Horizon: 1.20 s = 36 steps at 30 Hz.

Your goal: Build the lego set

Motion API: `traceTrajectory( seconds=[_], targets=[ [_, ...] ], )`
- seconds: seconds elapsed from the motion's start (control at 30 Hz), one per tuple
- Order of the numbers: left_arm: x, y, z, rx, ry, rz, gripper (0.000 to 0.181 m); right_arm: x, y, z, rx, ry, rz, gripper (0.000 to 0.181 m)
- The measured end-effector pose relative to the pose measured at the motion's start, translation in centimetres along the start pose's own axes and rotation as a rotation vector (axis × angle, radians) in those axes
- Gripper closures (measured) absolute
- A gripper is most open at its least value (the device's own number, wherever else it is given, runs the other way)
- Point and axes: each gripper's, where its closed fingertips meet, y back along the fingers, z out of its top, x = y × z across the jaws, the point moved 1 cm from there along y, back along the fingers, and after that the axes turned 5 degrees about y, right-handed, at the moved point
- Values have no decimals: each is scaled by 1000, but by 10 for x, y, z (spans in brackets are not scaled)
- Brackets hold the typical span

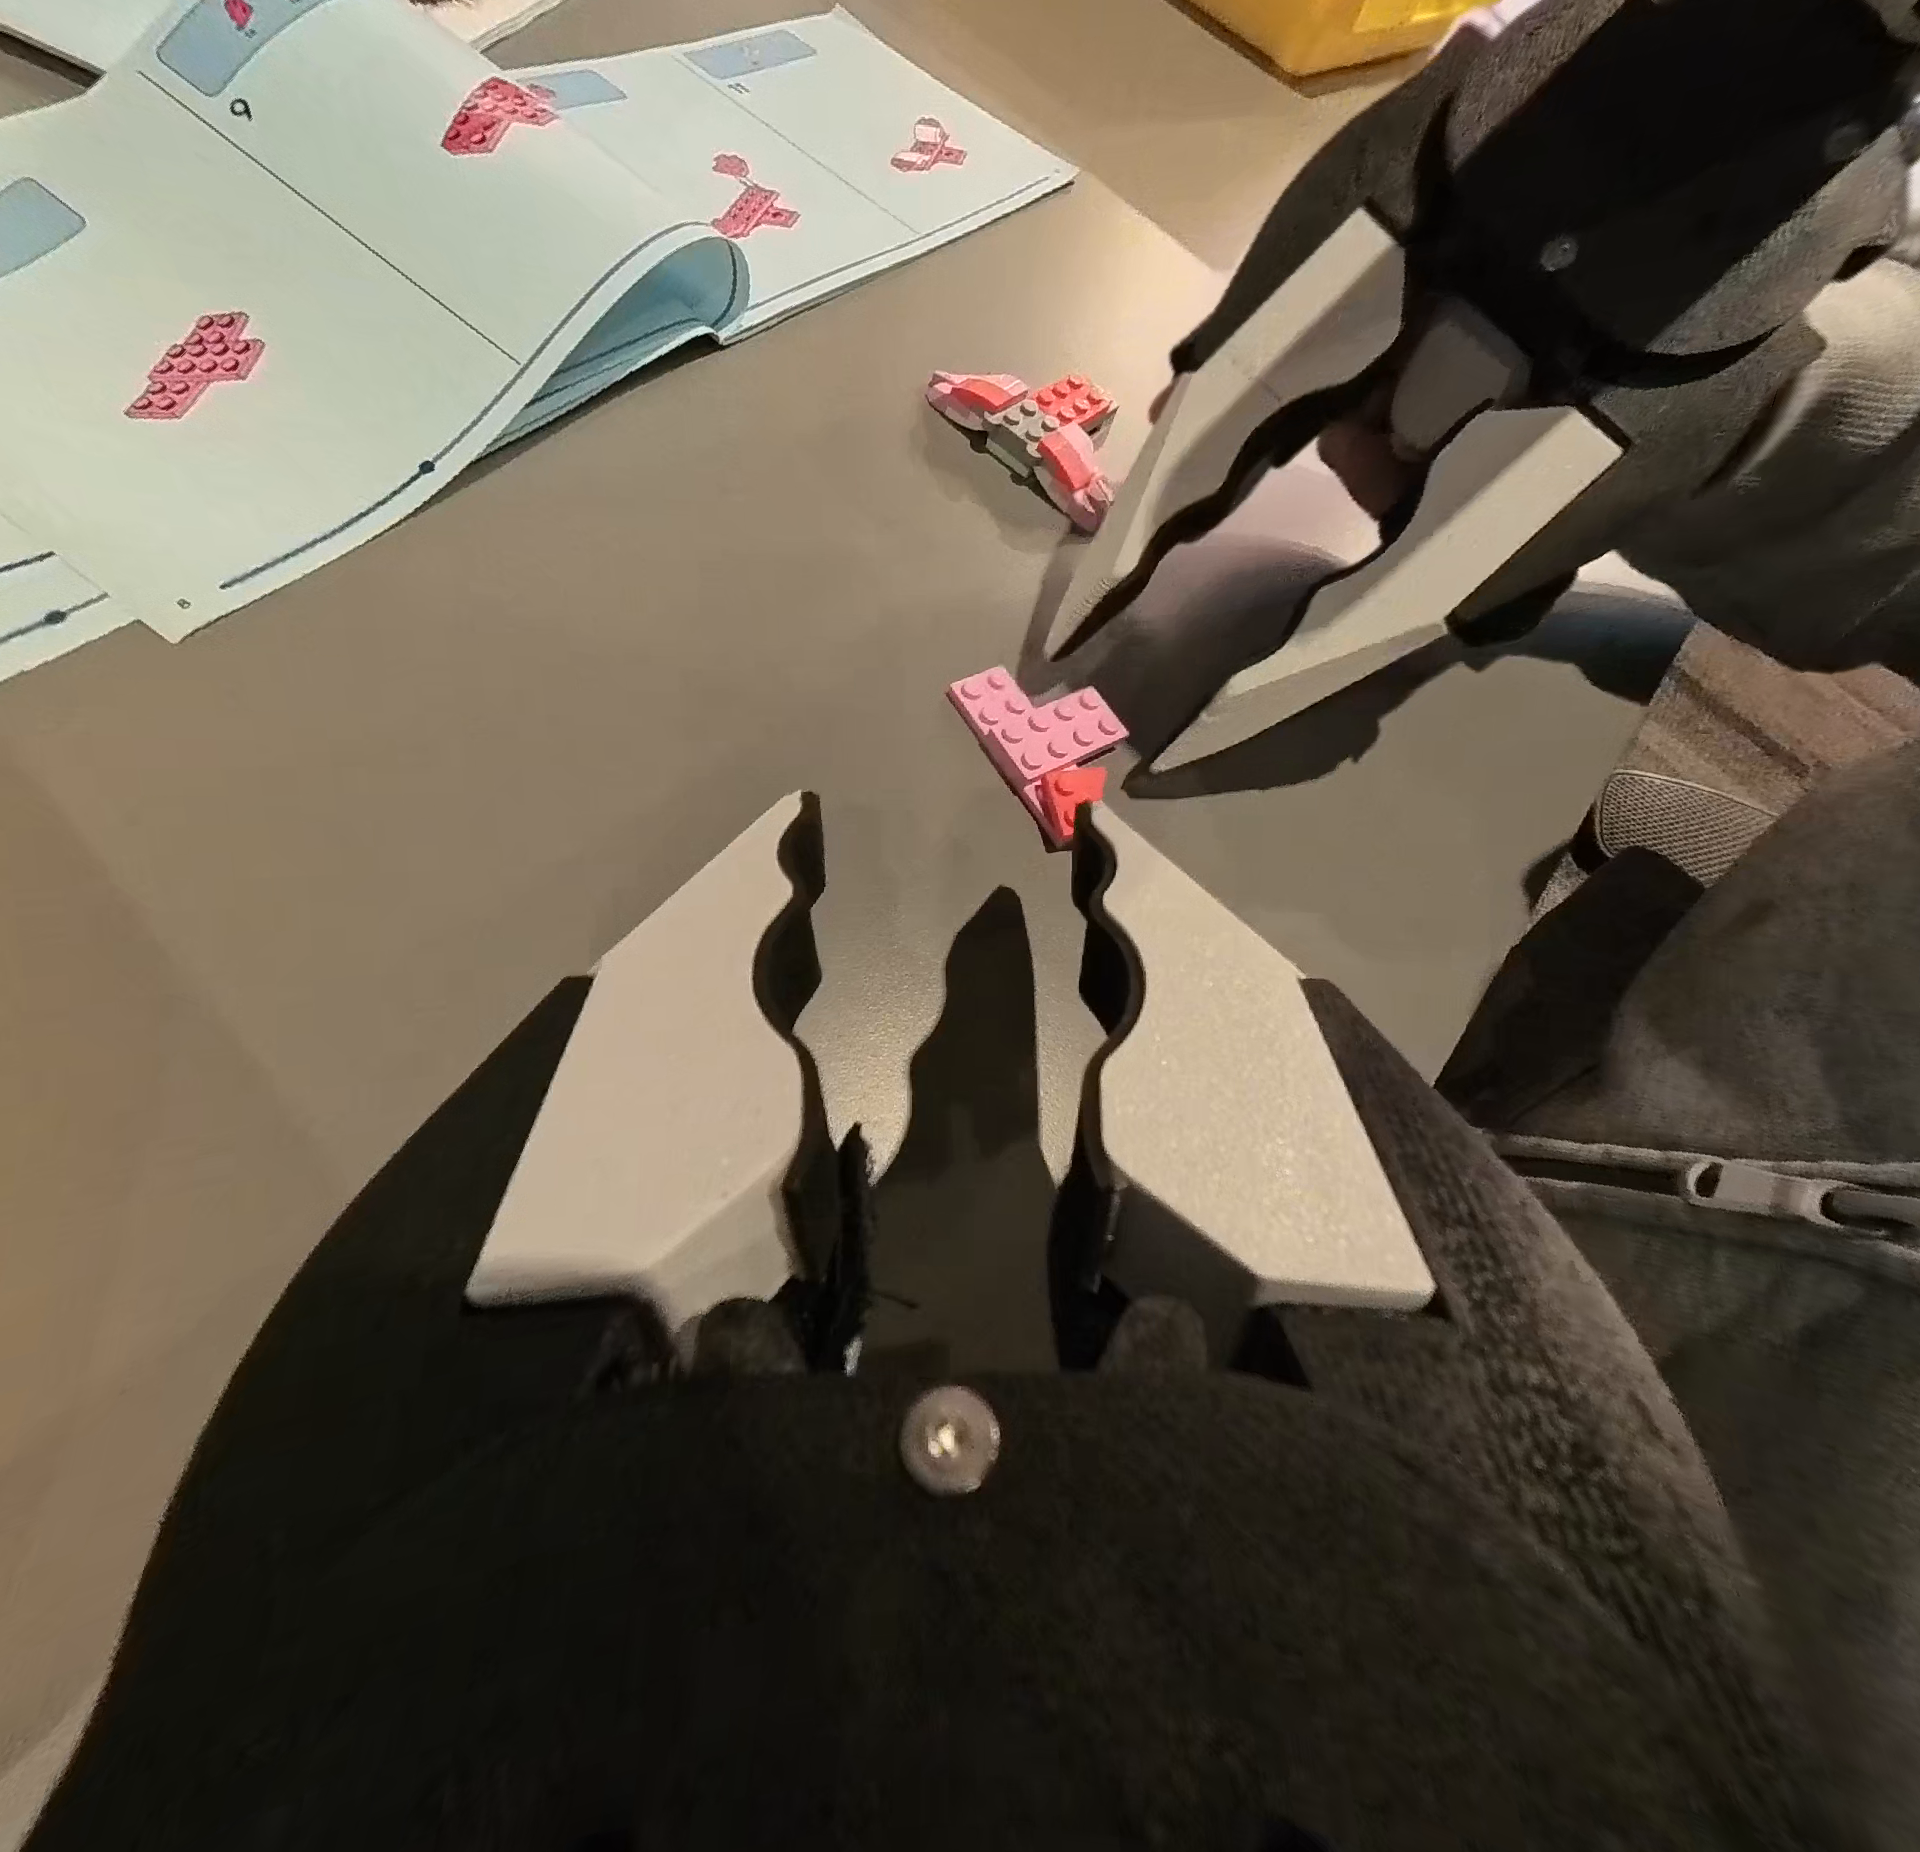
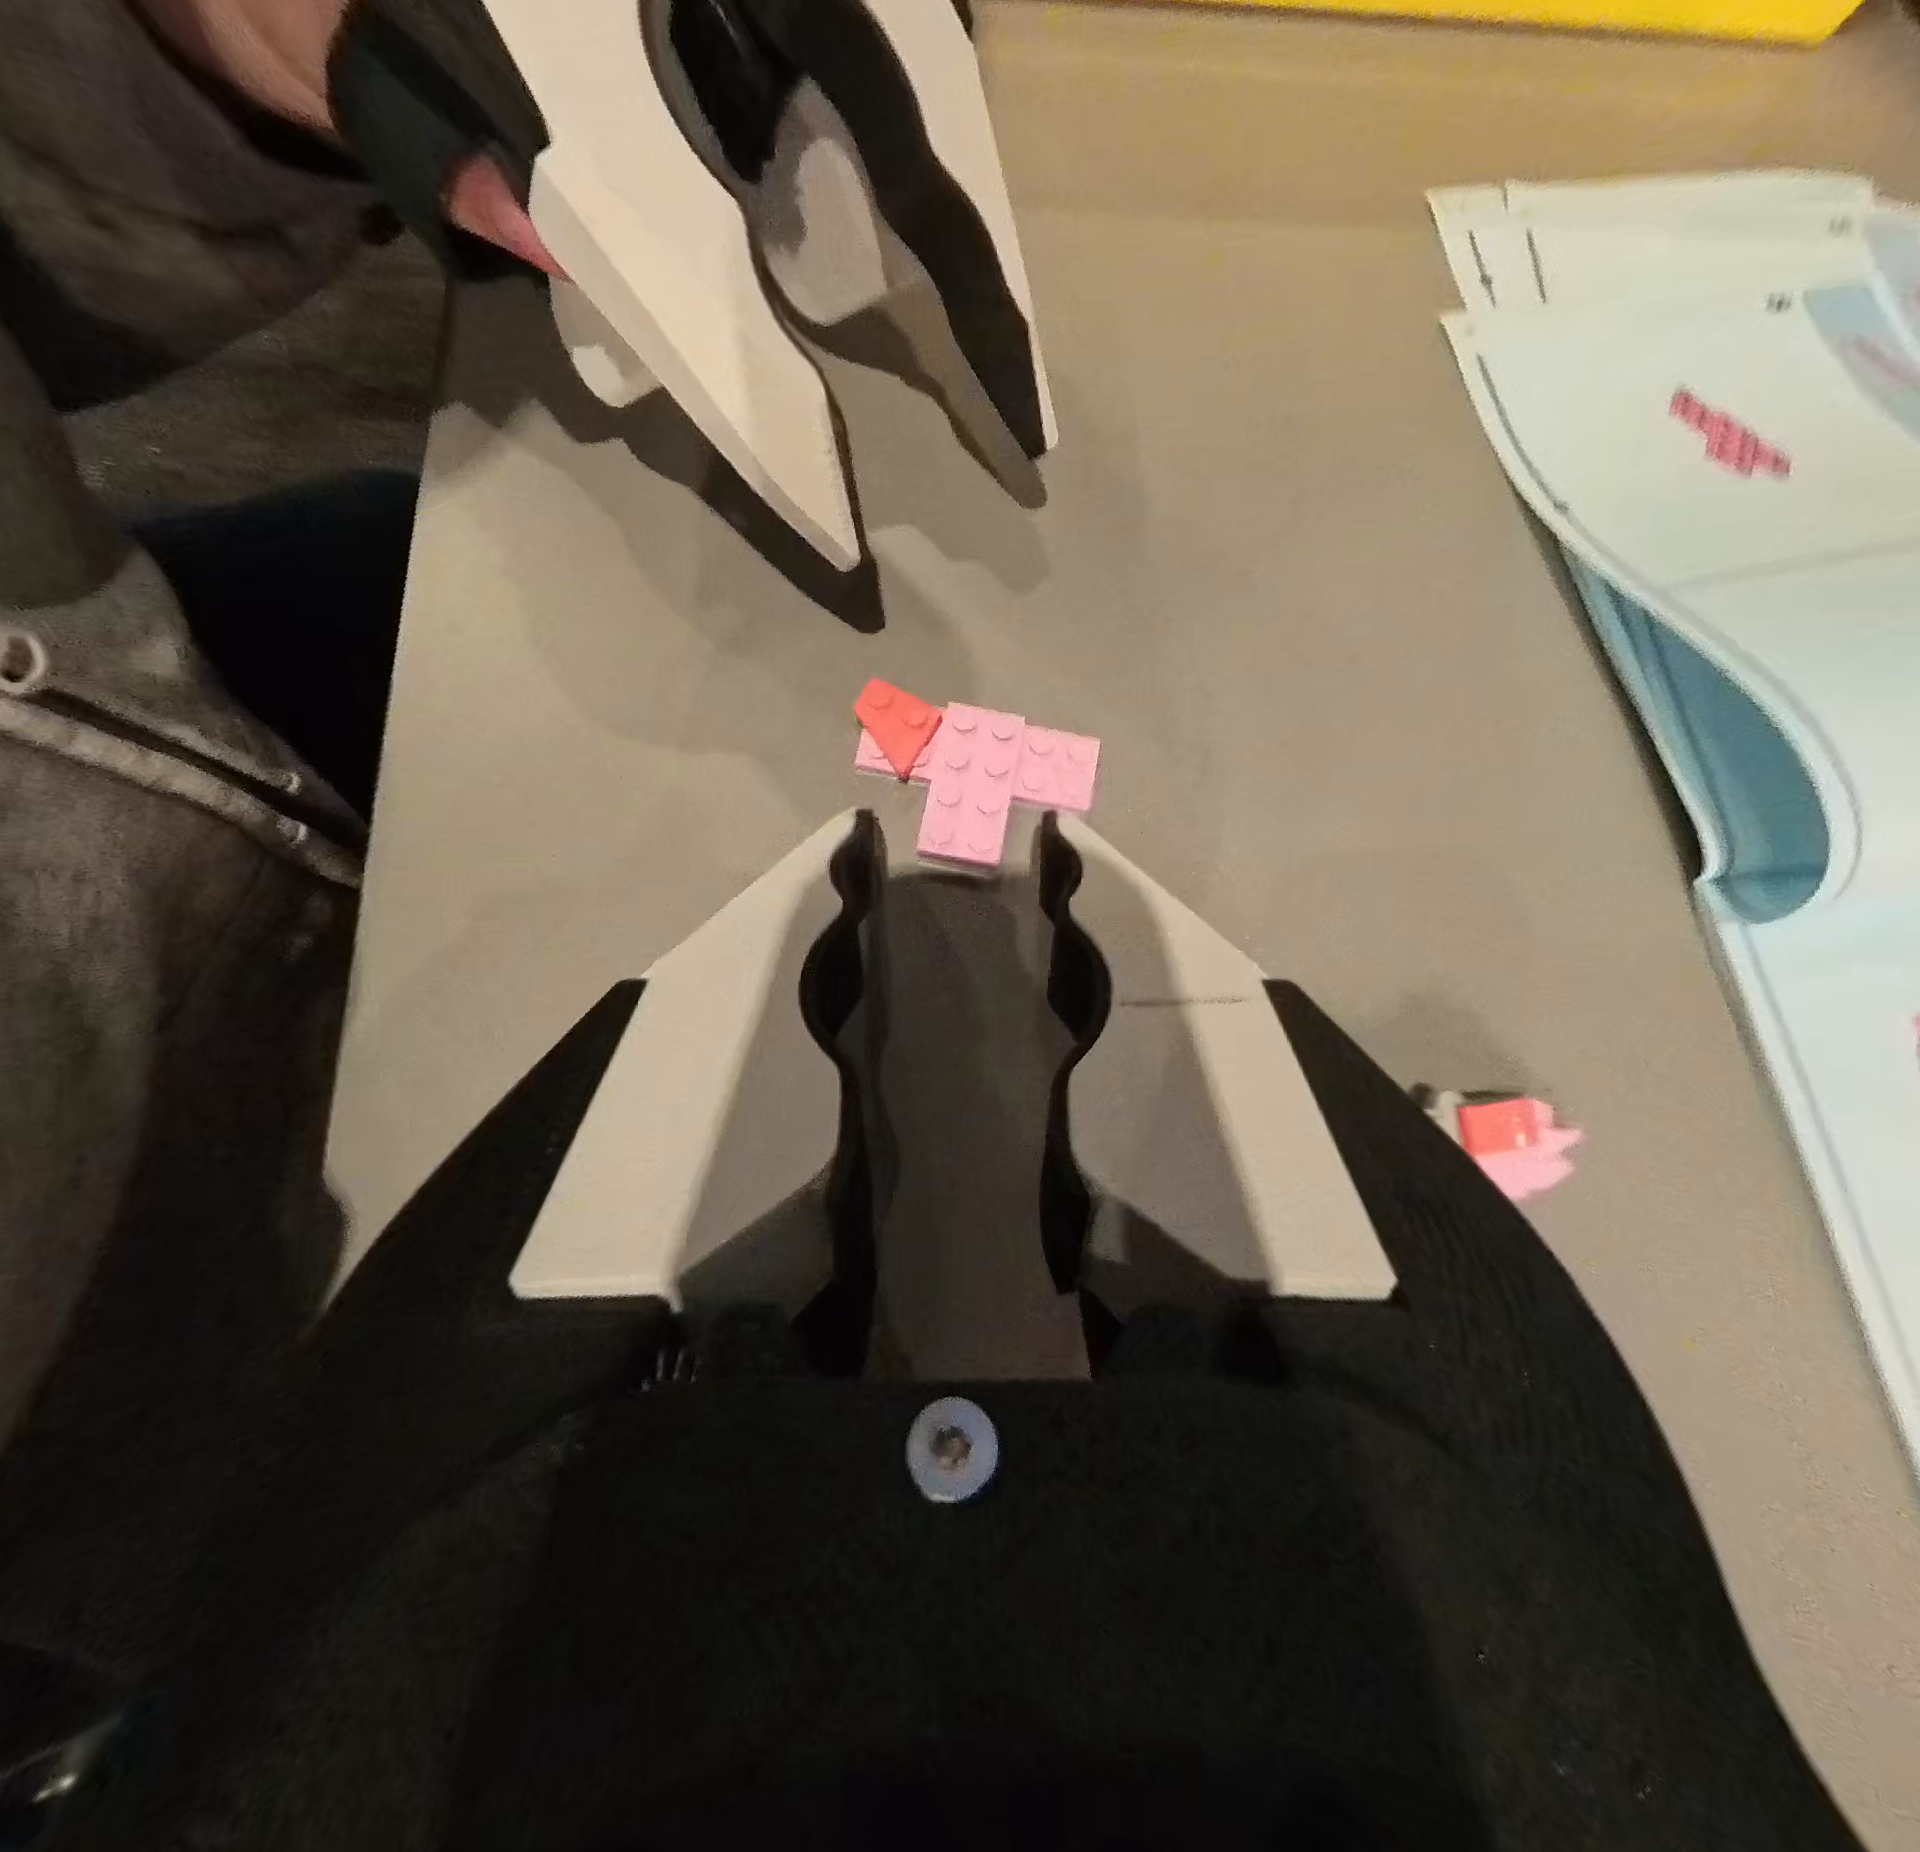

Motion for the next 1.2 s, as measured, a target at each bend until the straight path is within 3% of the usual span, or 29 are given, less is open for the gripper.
traceTrajectory(
  seconds=[0.43,0.63,0.73,0.9,1.07,1.2],
  targets=[
    [-4,-2,-3,29,-14,-19,130,0,-6,-4,-23,-87,-7,166],
    [-22,5,2,-38,-132,-99,129,-3,-7,-3,-8,-103,-4,166],
    [-27,10,4,-82,-353,-48,132,-10,-6,1,-16,-124,-12,167],
    [-18,9,4,-100,-902,209,146,-22,-5,11,-9,-147,-10,167],
    [-13,-2,19,-180,-1103,305,148,-39,-4,20,-5,-163,-22,167],
    [-1,-8,25,-153,-1299,455,149,-46,-3,25,-8,-181,-31,167]
  ],
)
